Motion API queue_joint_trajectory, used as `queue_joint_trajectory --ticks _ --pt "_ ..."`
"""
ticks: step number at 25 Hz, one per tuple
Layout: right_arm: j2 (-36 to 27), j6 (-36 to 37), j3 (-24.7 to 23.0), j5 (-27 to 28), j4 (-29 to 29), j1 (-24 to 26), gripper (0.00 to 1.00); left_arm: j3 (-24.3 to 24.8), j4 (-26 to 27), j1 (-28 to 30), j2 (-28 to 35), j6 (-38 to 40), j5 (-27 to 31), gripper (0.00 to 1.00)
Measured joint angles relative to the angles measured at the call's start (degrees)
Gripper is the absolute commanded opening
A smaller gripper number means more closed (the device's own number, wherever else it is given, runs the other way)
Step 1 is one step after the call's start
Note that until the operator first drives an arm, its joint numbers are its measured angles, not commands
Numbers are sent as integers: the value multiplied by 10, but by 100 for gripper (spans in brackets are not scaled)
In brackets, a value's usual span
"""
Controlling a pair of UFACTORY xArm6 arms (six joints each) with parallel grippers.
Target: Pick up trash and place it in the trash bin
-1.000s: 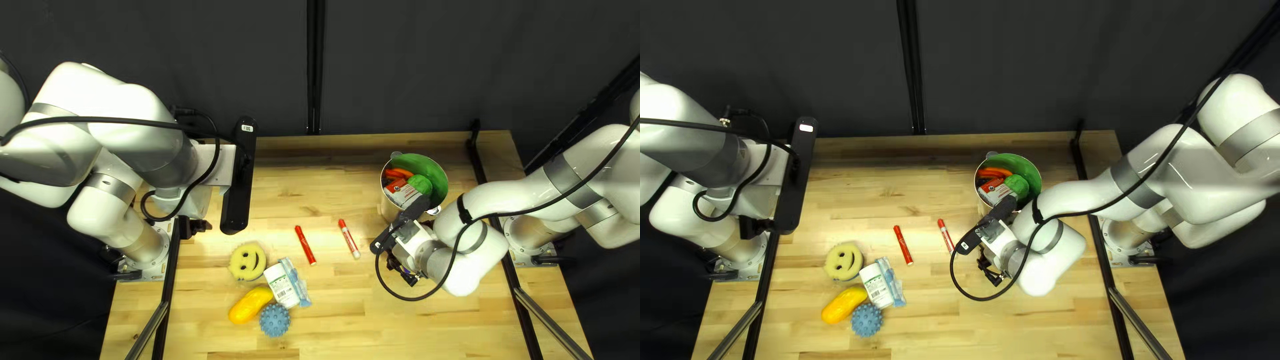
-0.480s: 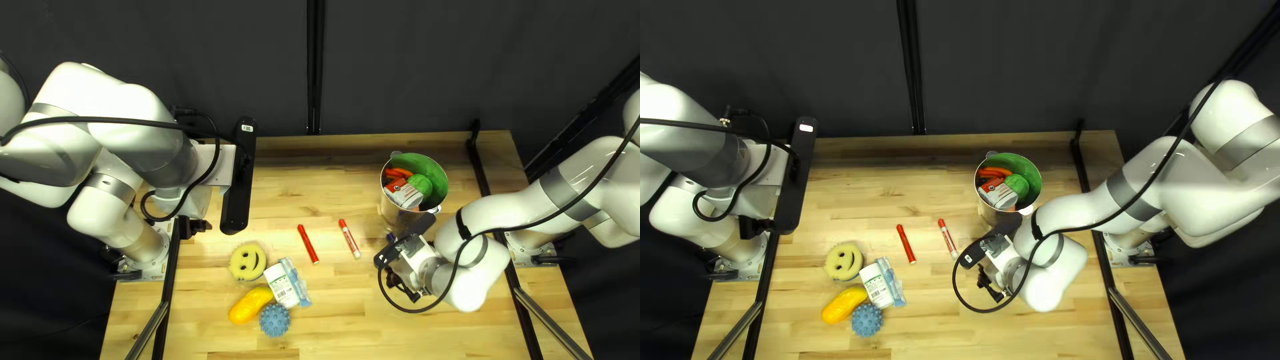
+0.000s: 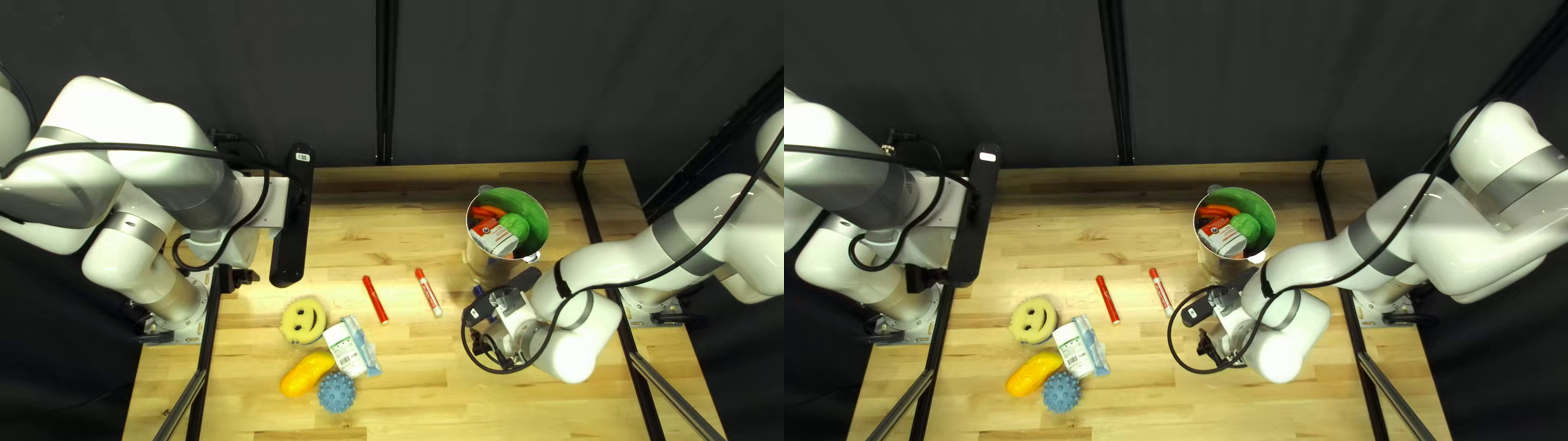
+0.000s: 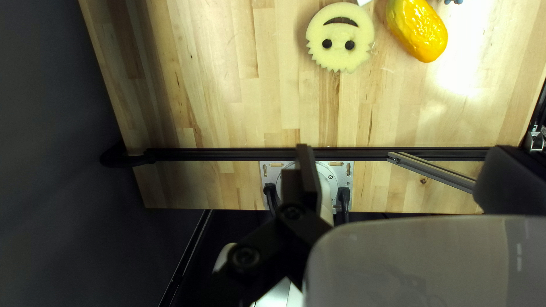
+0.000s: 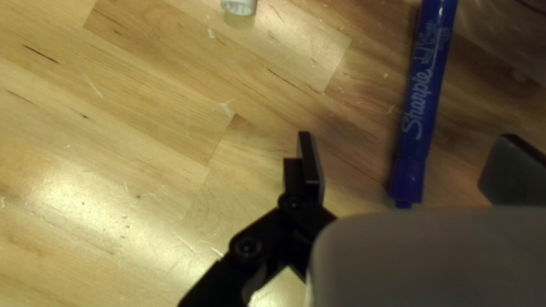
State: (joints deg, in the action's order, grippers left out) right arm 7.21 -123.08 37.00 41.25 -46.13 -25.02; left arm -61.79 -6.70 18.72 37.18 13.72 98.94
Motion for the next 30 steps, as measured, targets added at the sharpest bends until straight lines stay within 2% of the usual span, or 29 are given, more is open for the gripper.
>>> queue_joint_trajectory --ticks 6,9,10,11,12,14,25,30 --pt "0 -16 -9 -10 -7 3 100 0 0 0 0 0 0 100" --pt "-6 -34 -23 -18 -15 2 94 0 0 0 0 0 0 100" --pt "-6 -38 -26 -20 -17 2 85 0 0 0 0 0 0 100" --pt "-6 -42 -27 -22 -19 1 68 0 0 0 0 0 0 100" --pt "-5 -43 -28 -23 -20 1 39 0 0 0 0 0 0 100" --pt "-3 -44 -29 -25 -23 0 10 0 0 0 0 0 0 100" --pt "1 -28 -19 -21 -21 -2 11 0 0 0 0 0 0 100" --pt "-12 -5 -6 7 -8 -11 9 0 0 0 0 0 0 100"
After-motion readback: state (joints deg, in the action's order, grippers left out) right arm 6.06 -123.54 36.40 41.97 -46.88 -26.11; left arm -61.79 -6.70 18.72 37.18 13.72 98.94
